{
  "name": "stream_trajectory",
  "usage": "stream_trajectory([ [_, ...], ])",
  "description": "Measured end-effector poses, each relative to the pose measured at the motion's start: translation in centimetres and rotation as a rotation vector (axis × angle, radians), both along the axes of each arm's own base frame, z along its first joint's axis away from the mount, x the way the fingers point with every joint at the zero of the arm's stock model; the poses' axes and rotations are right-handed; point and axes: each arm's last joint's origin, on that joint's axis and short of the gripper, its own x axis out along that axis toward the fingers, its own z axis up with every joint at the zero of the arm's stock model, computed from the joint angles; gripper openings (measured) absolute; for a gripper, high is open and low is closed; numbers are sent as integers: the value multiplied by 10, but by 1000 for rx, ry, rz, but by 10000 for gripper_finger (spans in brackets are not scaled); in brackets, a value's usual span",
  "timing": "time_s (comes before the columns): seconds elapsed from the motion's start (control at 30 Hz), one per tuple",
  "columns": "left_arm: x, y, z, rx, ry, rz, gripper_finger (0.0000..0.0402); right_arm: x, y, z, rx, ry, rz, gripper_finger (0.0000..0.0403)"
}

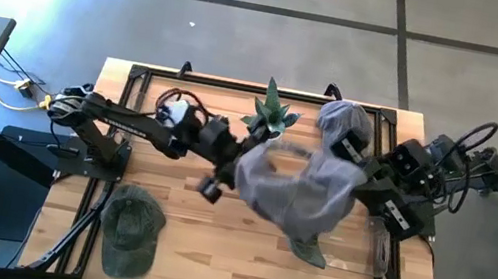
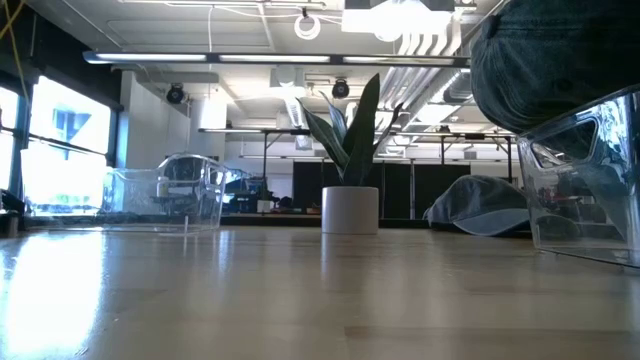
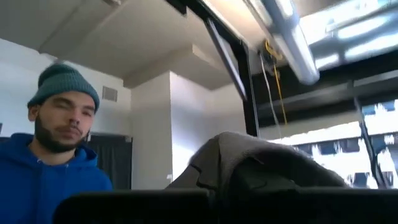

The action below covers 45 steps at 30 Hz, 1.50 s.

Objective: Pick & Place hat
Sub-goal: Put the left gray cap into the left transparent bin

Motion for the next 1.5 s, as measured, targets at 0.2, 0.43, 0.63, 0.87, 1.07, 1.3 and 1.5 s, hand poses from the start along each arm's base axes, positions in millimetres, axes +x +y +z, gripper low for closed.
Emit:
stream_trajectory([
  [0.2, -16, -2, 14, 39, -115, -139, 142, 5, 1, -8, 18, 83, 15, 4],
  [0.43, -33, -3, 27, 32, -213, -300, 142, 10, 1, -18, 43, 112, -45, 7],
  [0.63, -40, -2, 32, 6, -217, -323, 142, 14, -1, -28, 88, 148, -146, 5],
  [0.87, -40, 2, 35, -100, -234, -231, 142, 21, -1, -38, 100, 231, -205, 25],
  [1.07, -45, 4, 48, -190, -273, -243, 142, 26, 0, -51, 61, 382, -220, 94],
  [1.3, -52, 5, 67, -220, -309, -265, 142, 26, 0, -73, -97, 594, -281, 241],
  [1.5, -49, 6, 66, -261, -276, -229, 142, 14, 2, -72, -272, 573, -396, 291],
])
